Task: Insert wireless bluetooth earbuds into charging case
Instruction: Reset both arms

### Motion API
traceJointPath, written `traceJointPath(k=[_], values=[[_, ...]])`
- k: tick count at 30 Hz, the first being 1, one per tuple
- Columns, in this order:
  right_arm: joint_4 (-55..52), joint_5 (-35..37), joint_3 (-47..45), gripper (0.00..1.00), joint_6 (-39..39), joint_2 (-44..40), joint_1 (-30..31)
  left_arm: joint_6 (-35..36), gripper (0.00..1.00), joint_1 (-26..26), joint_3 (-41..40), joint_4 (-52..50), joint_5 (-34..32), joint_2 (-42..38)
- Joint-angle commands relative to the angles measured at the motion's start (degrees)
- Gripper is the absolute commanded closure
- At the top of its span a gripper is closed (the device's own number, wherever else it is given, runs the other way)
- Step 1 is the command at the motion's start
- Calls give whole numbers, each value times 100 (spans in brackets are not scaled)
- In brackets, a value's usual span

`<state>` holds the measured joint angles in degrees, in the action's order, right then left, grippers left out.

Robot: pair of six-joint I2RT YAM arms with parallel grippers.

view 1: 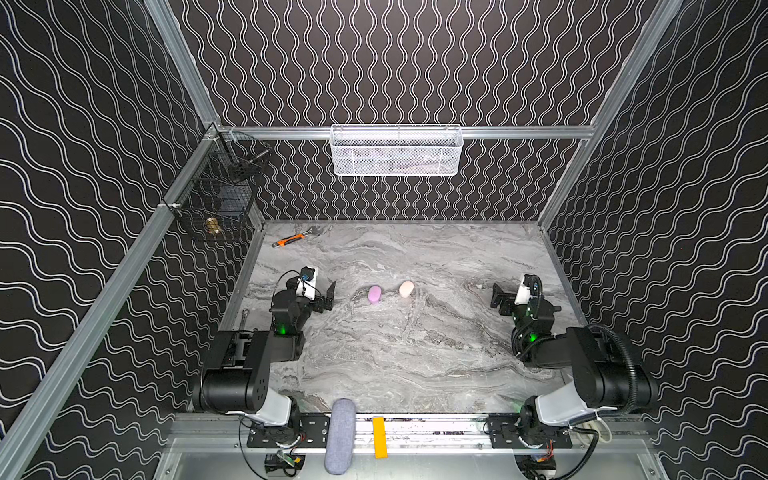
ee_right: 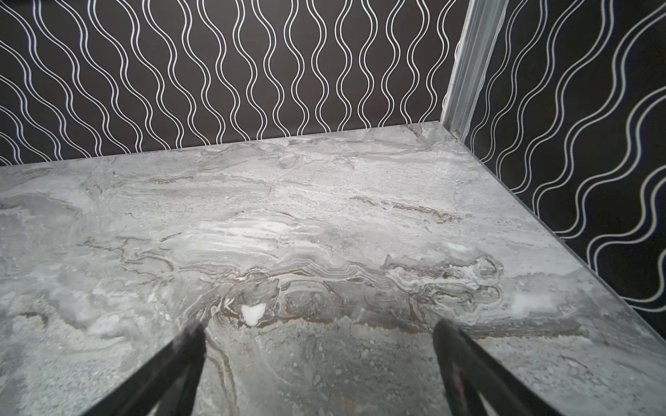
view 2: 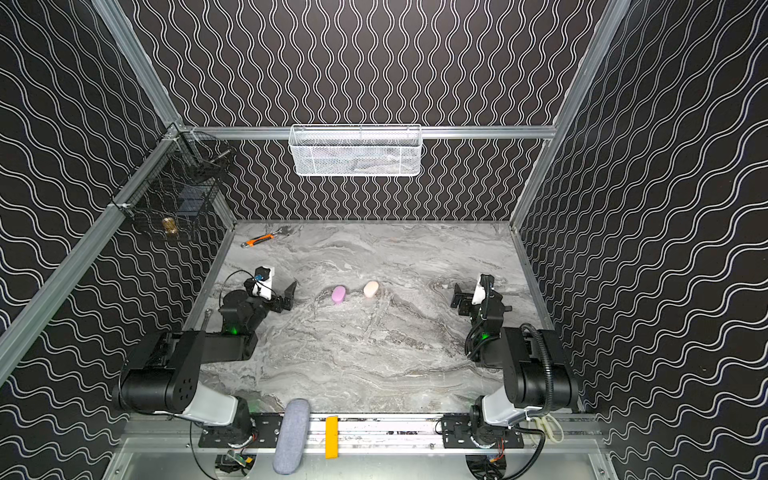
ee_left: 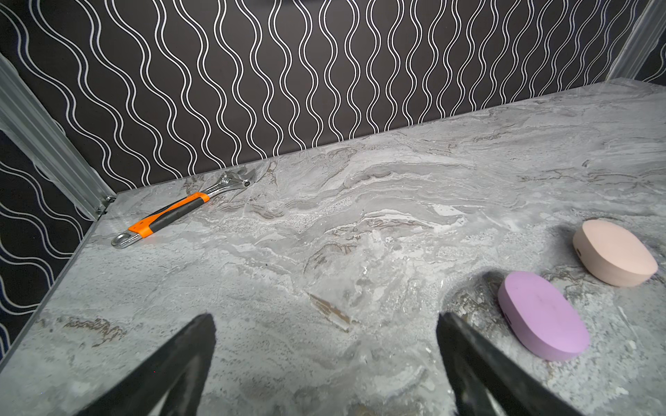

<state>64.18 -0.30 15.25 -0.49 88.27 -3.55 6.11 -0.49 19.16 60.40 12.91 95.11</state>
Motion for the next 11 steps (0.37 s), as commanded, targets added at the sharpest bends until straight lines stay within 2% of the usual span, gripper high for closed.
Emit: traceJointPath(k=[1,11], values=[[262,-41,14,0,31,0,-4,-13,1,-14,44,165,-2,18],[270,-24,14,0,23,-2,-5,-44,1,-39,69,103,-165,3]])
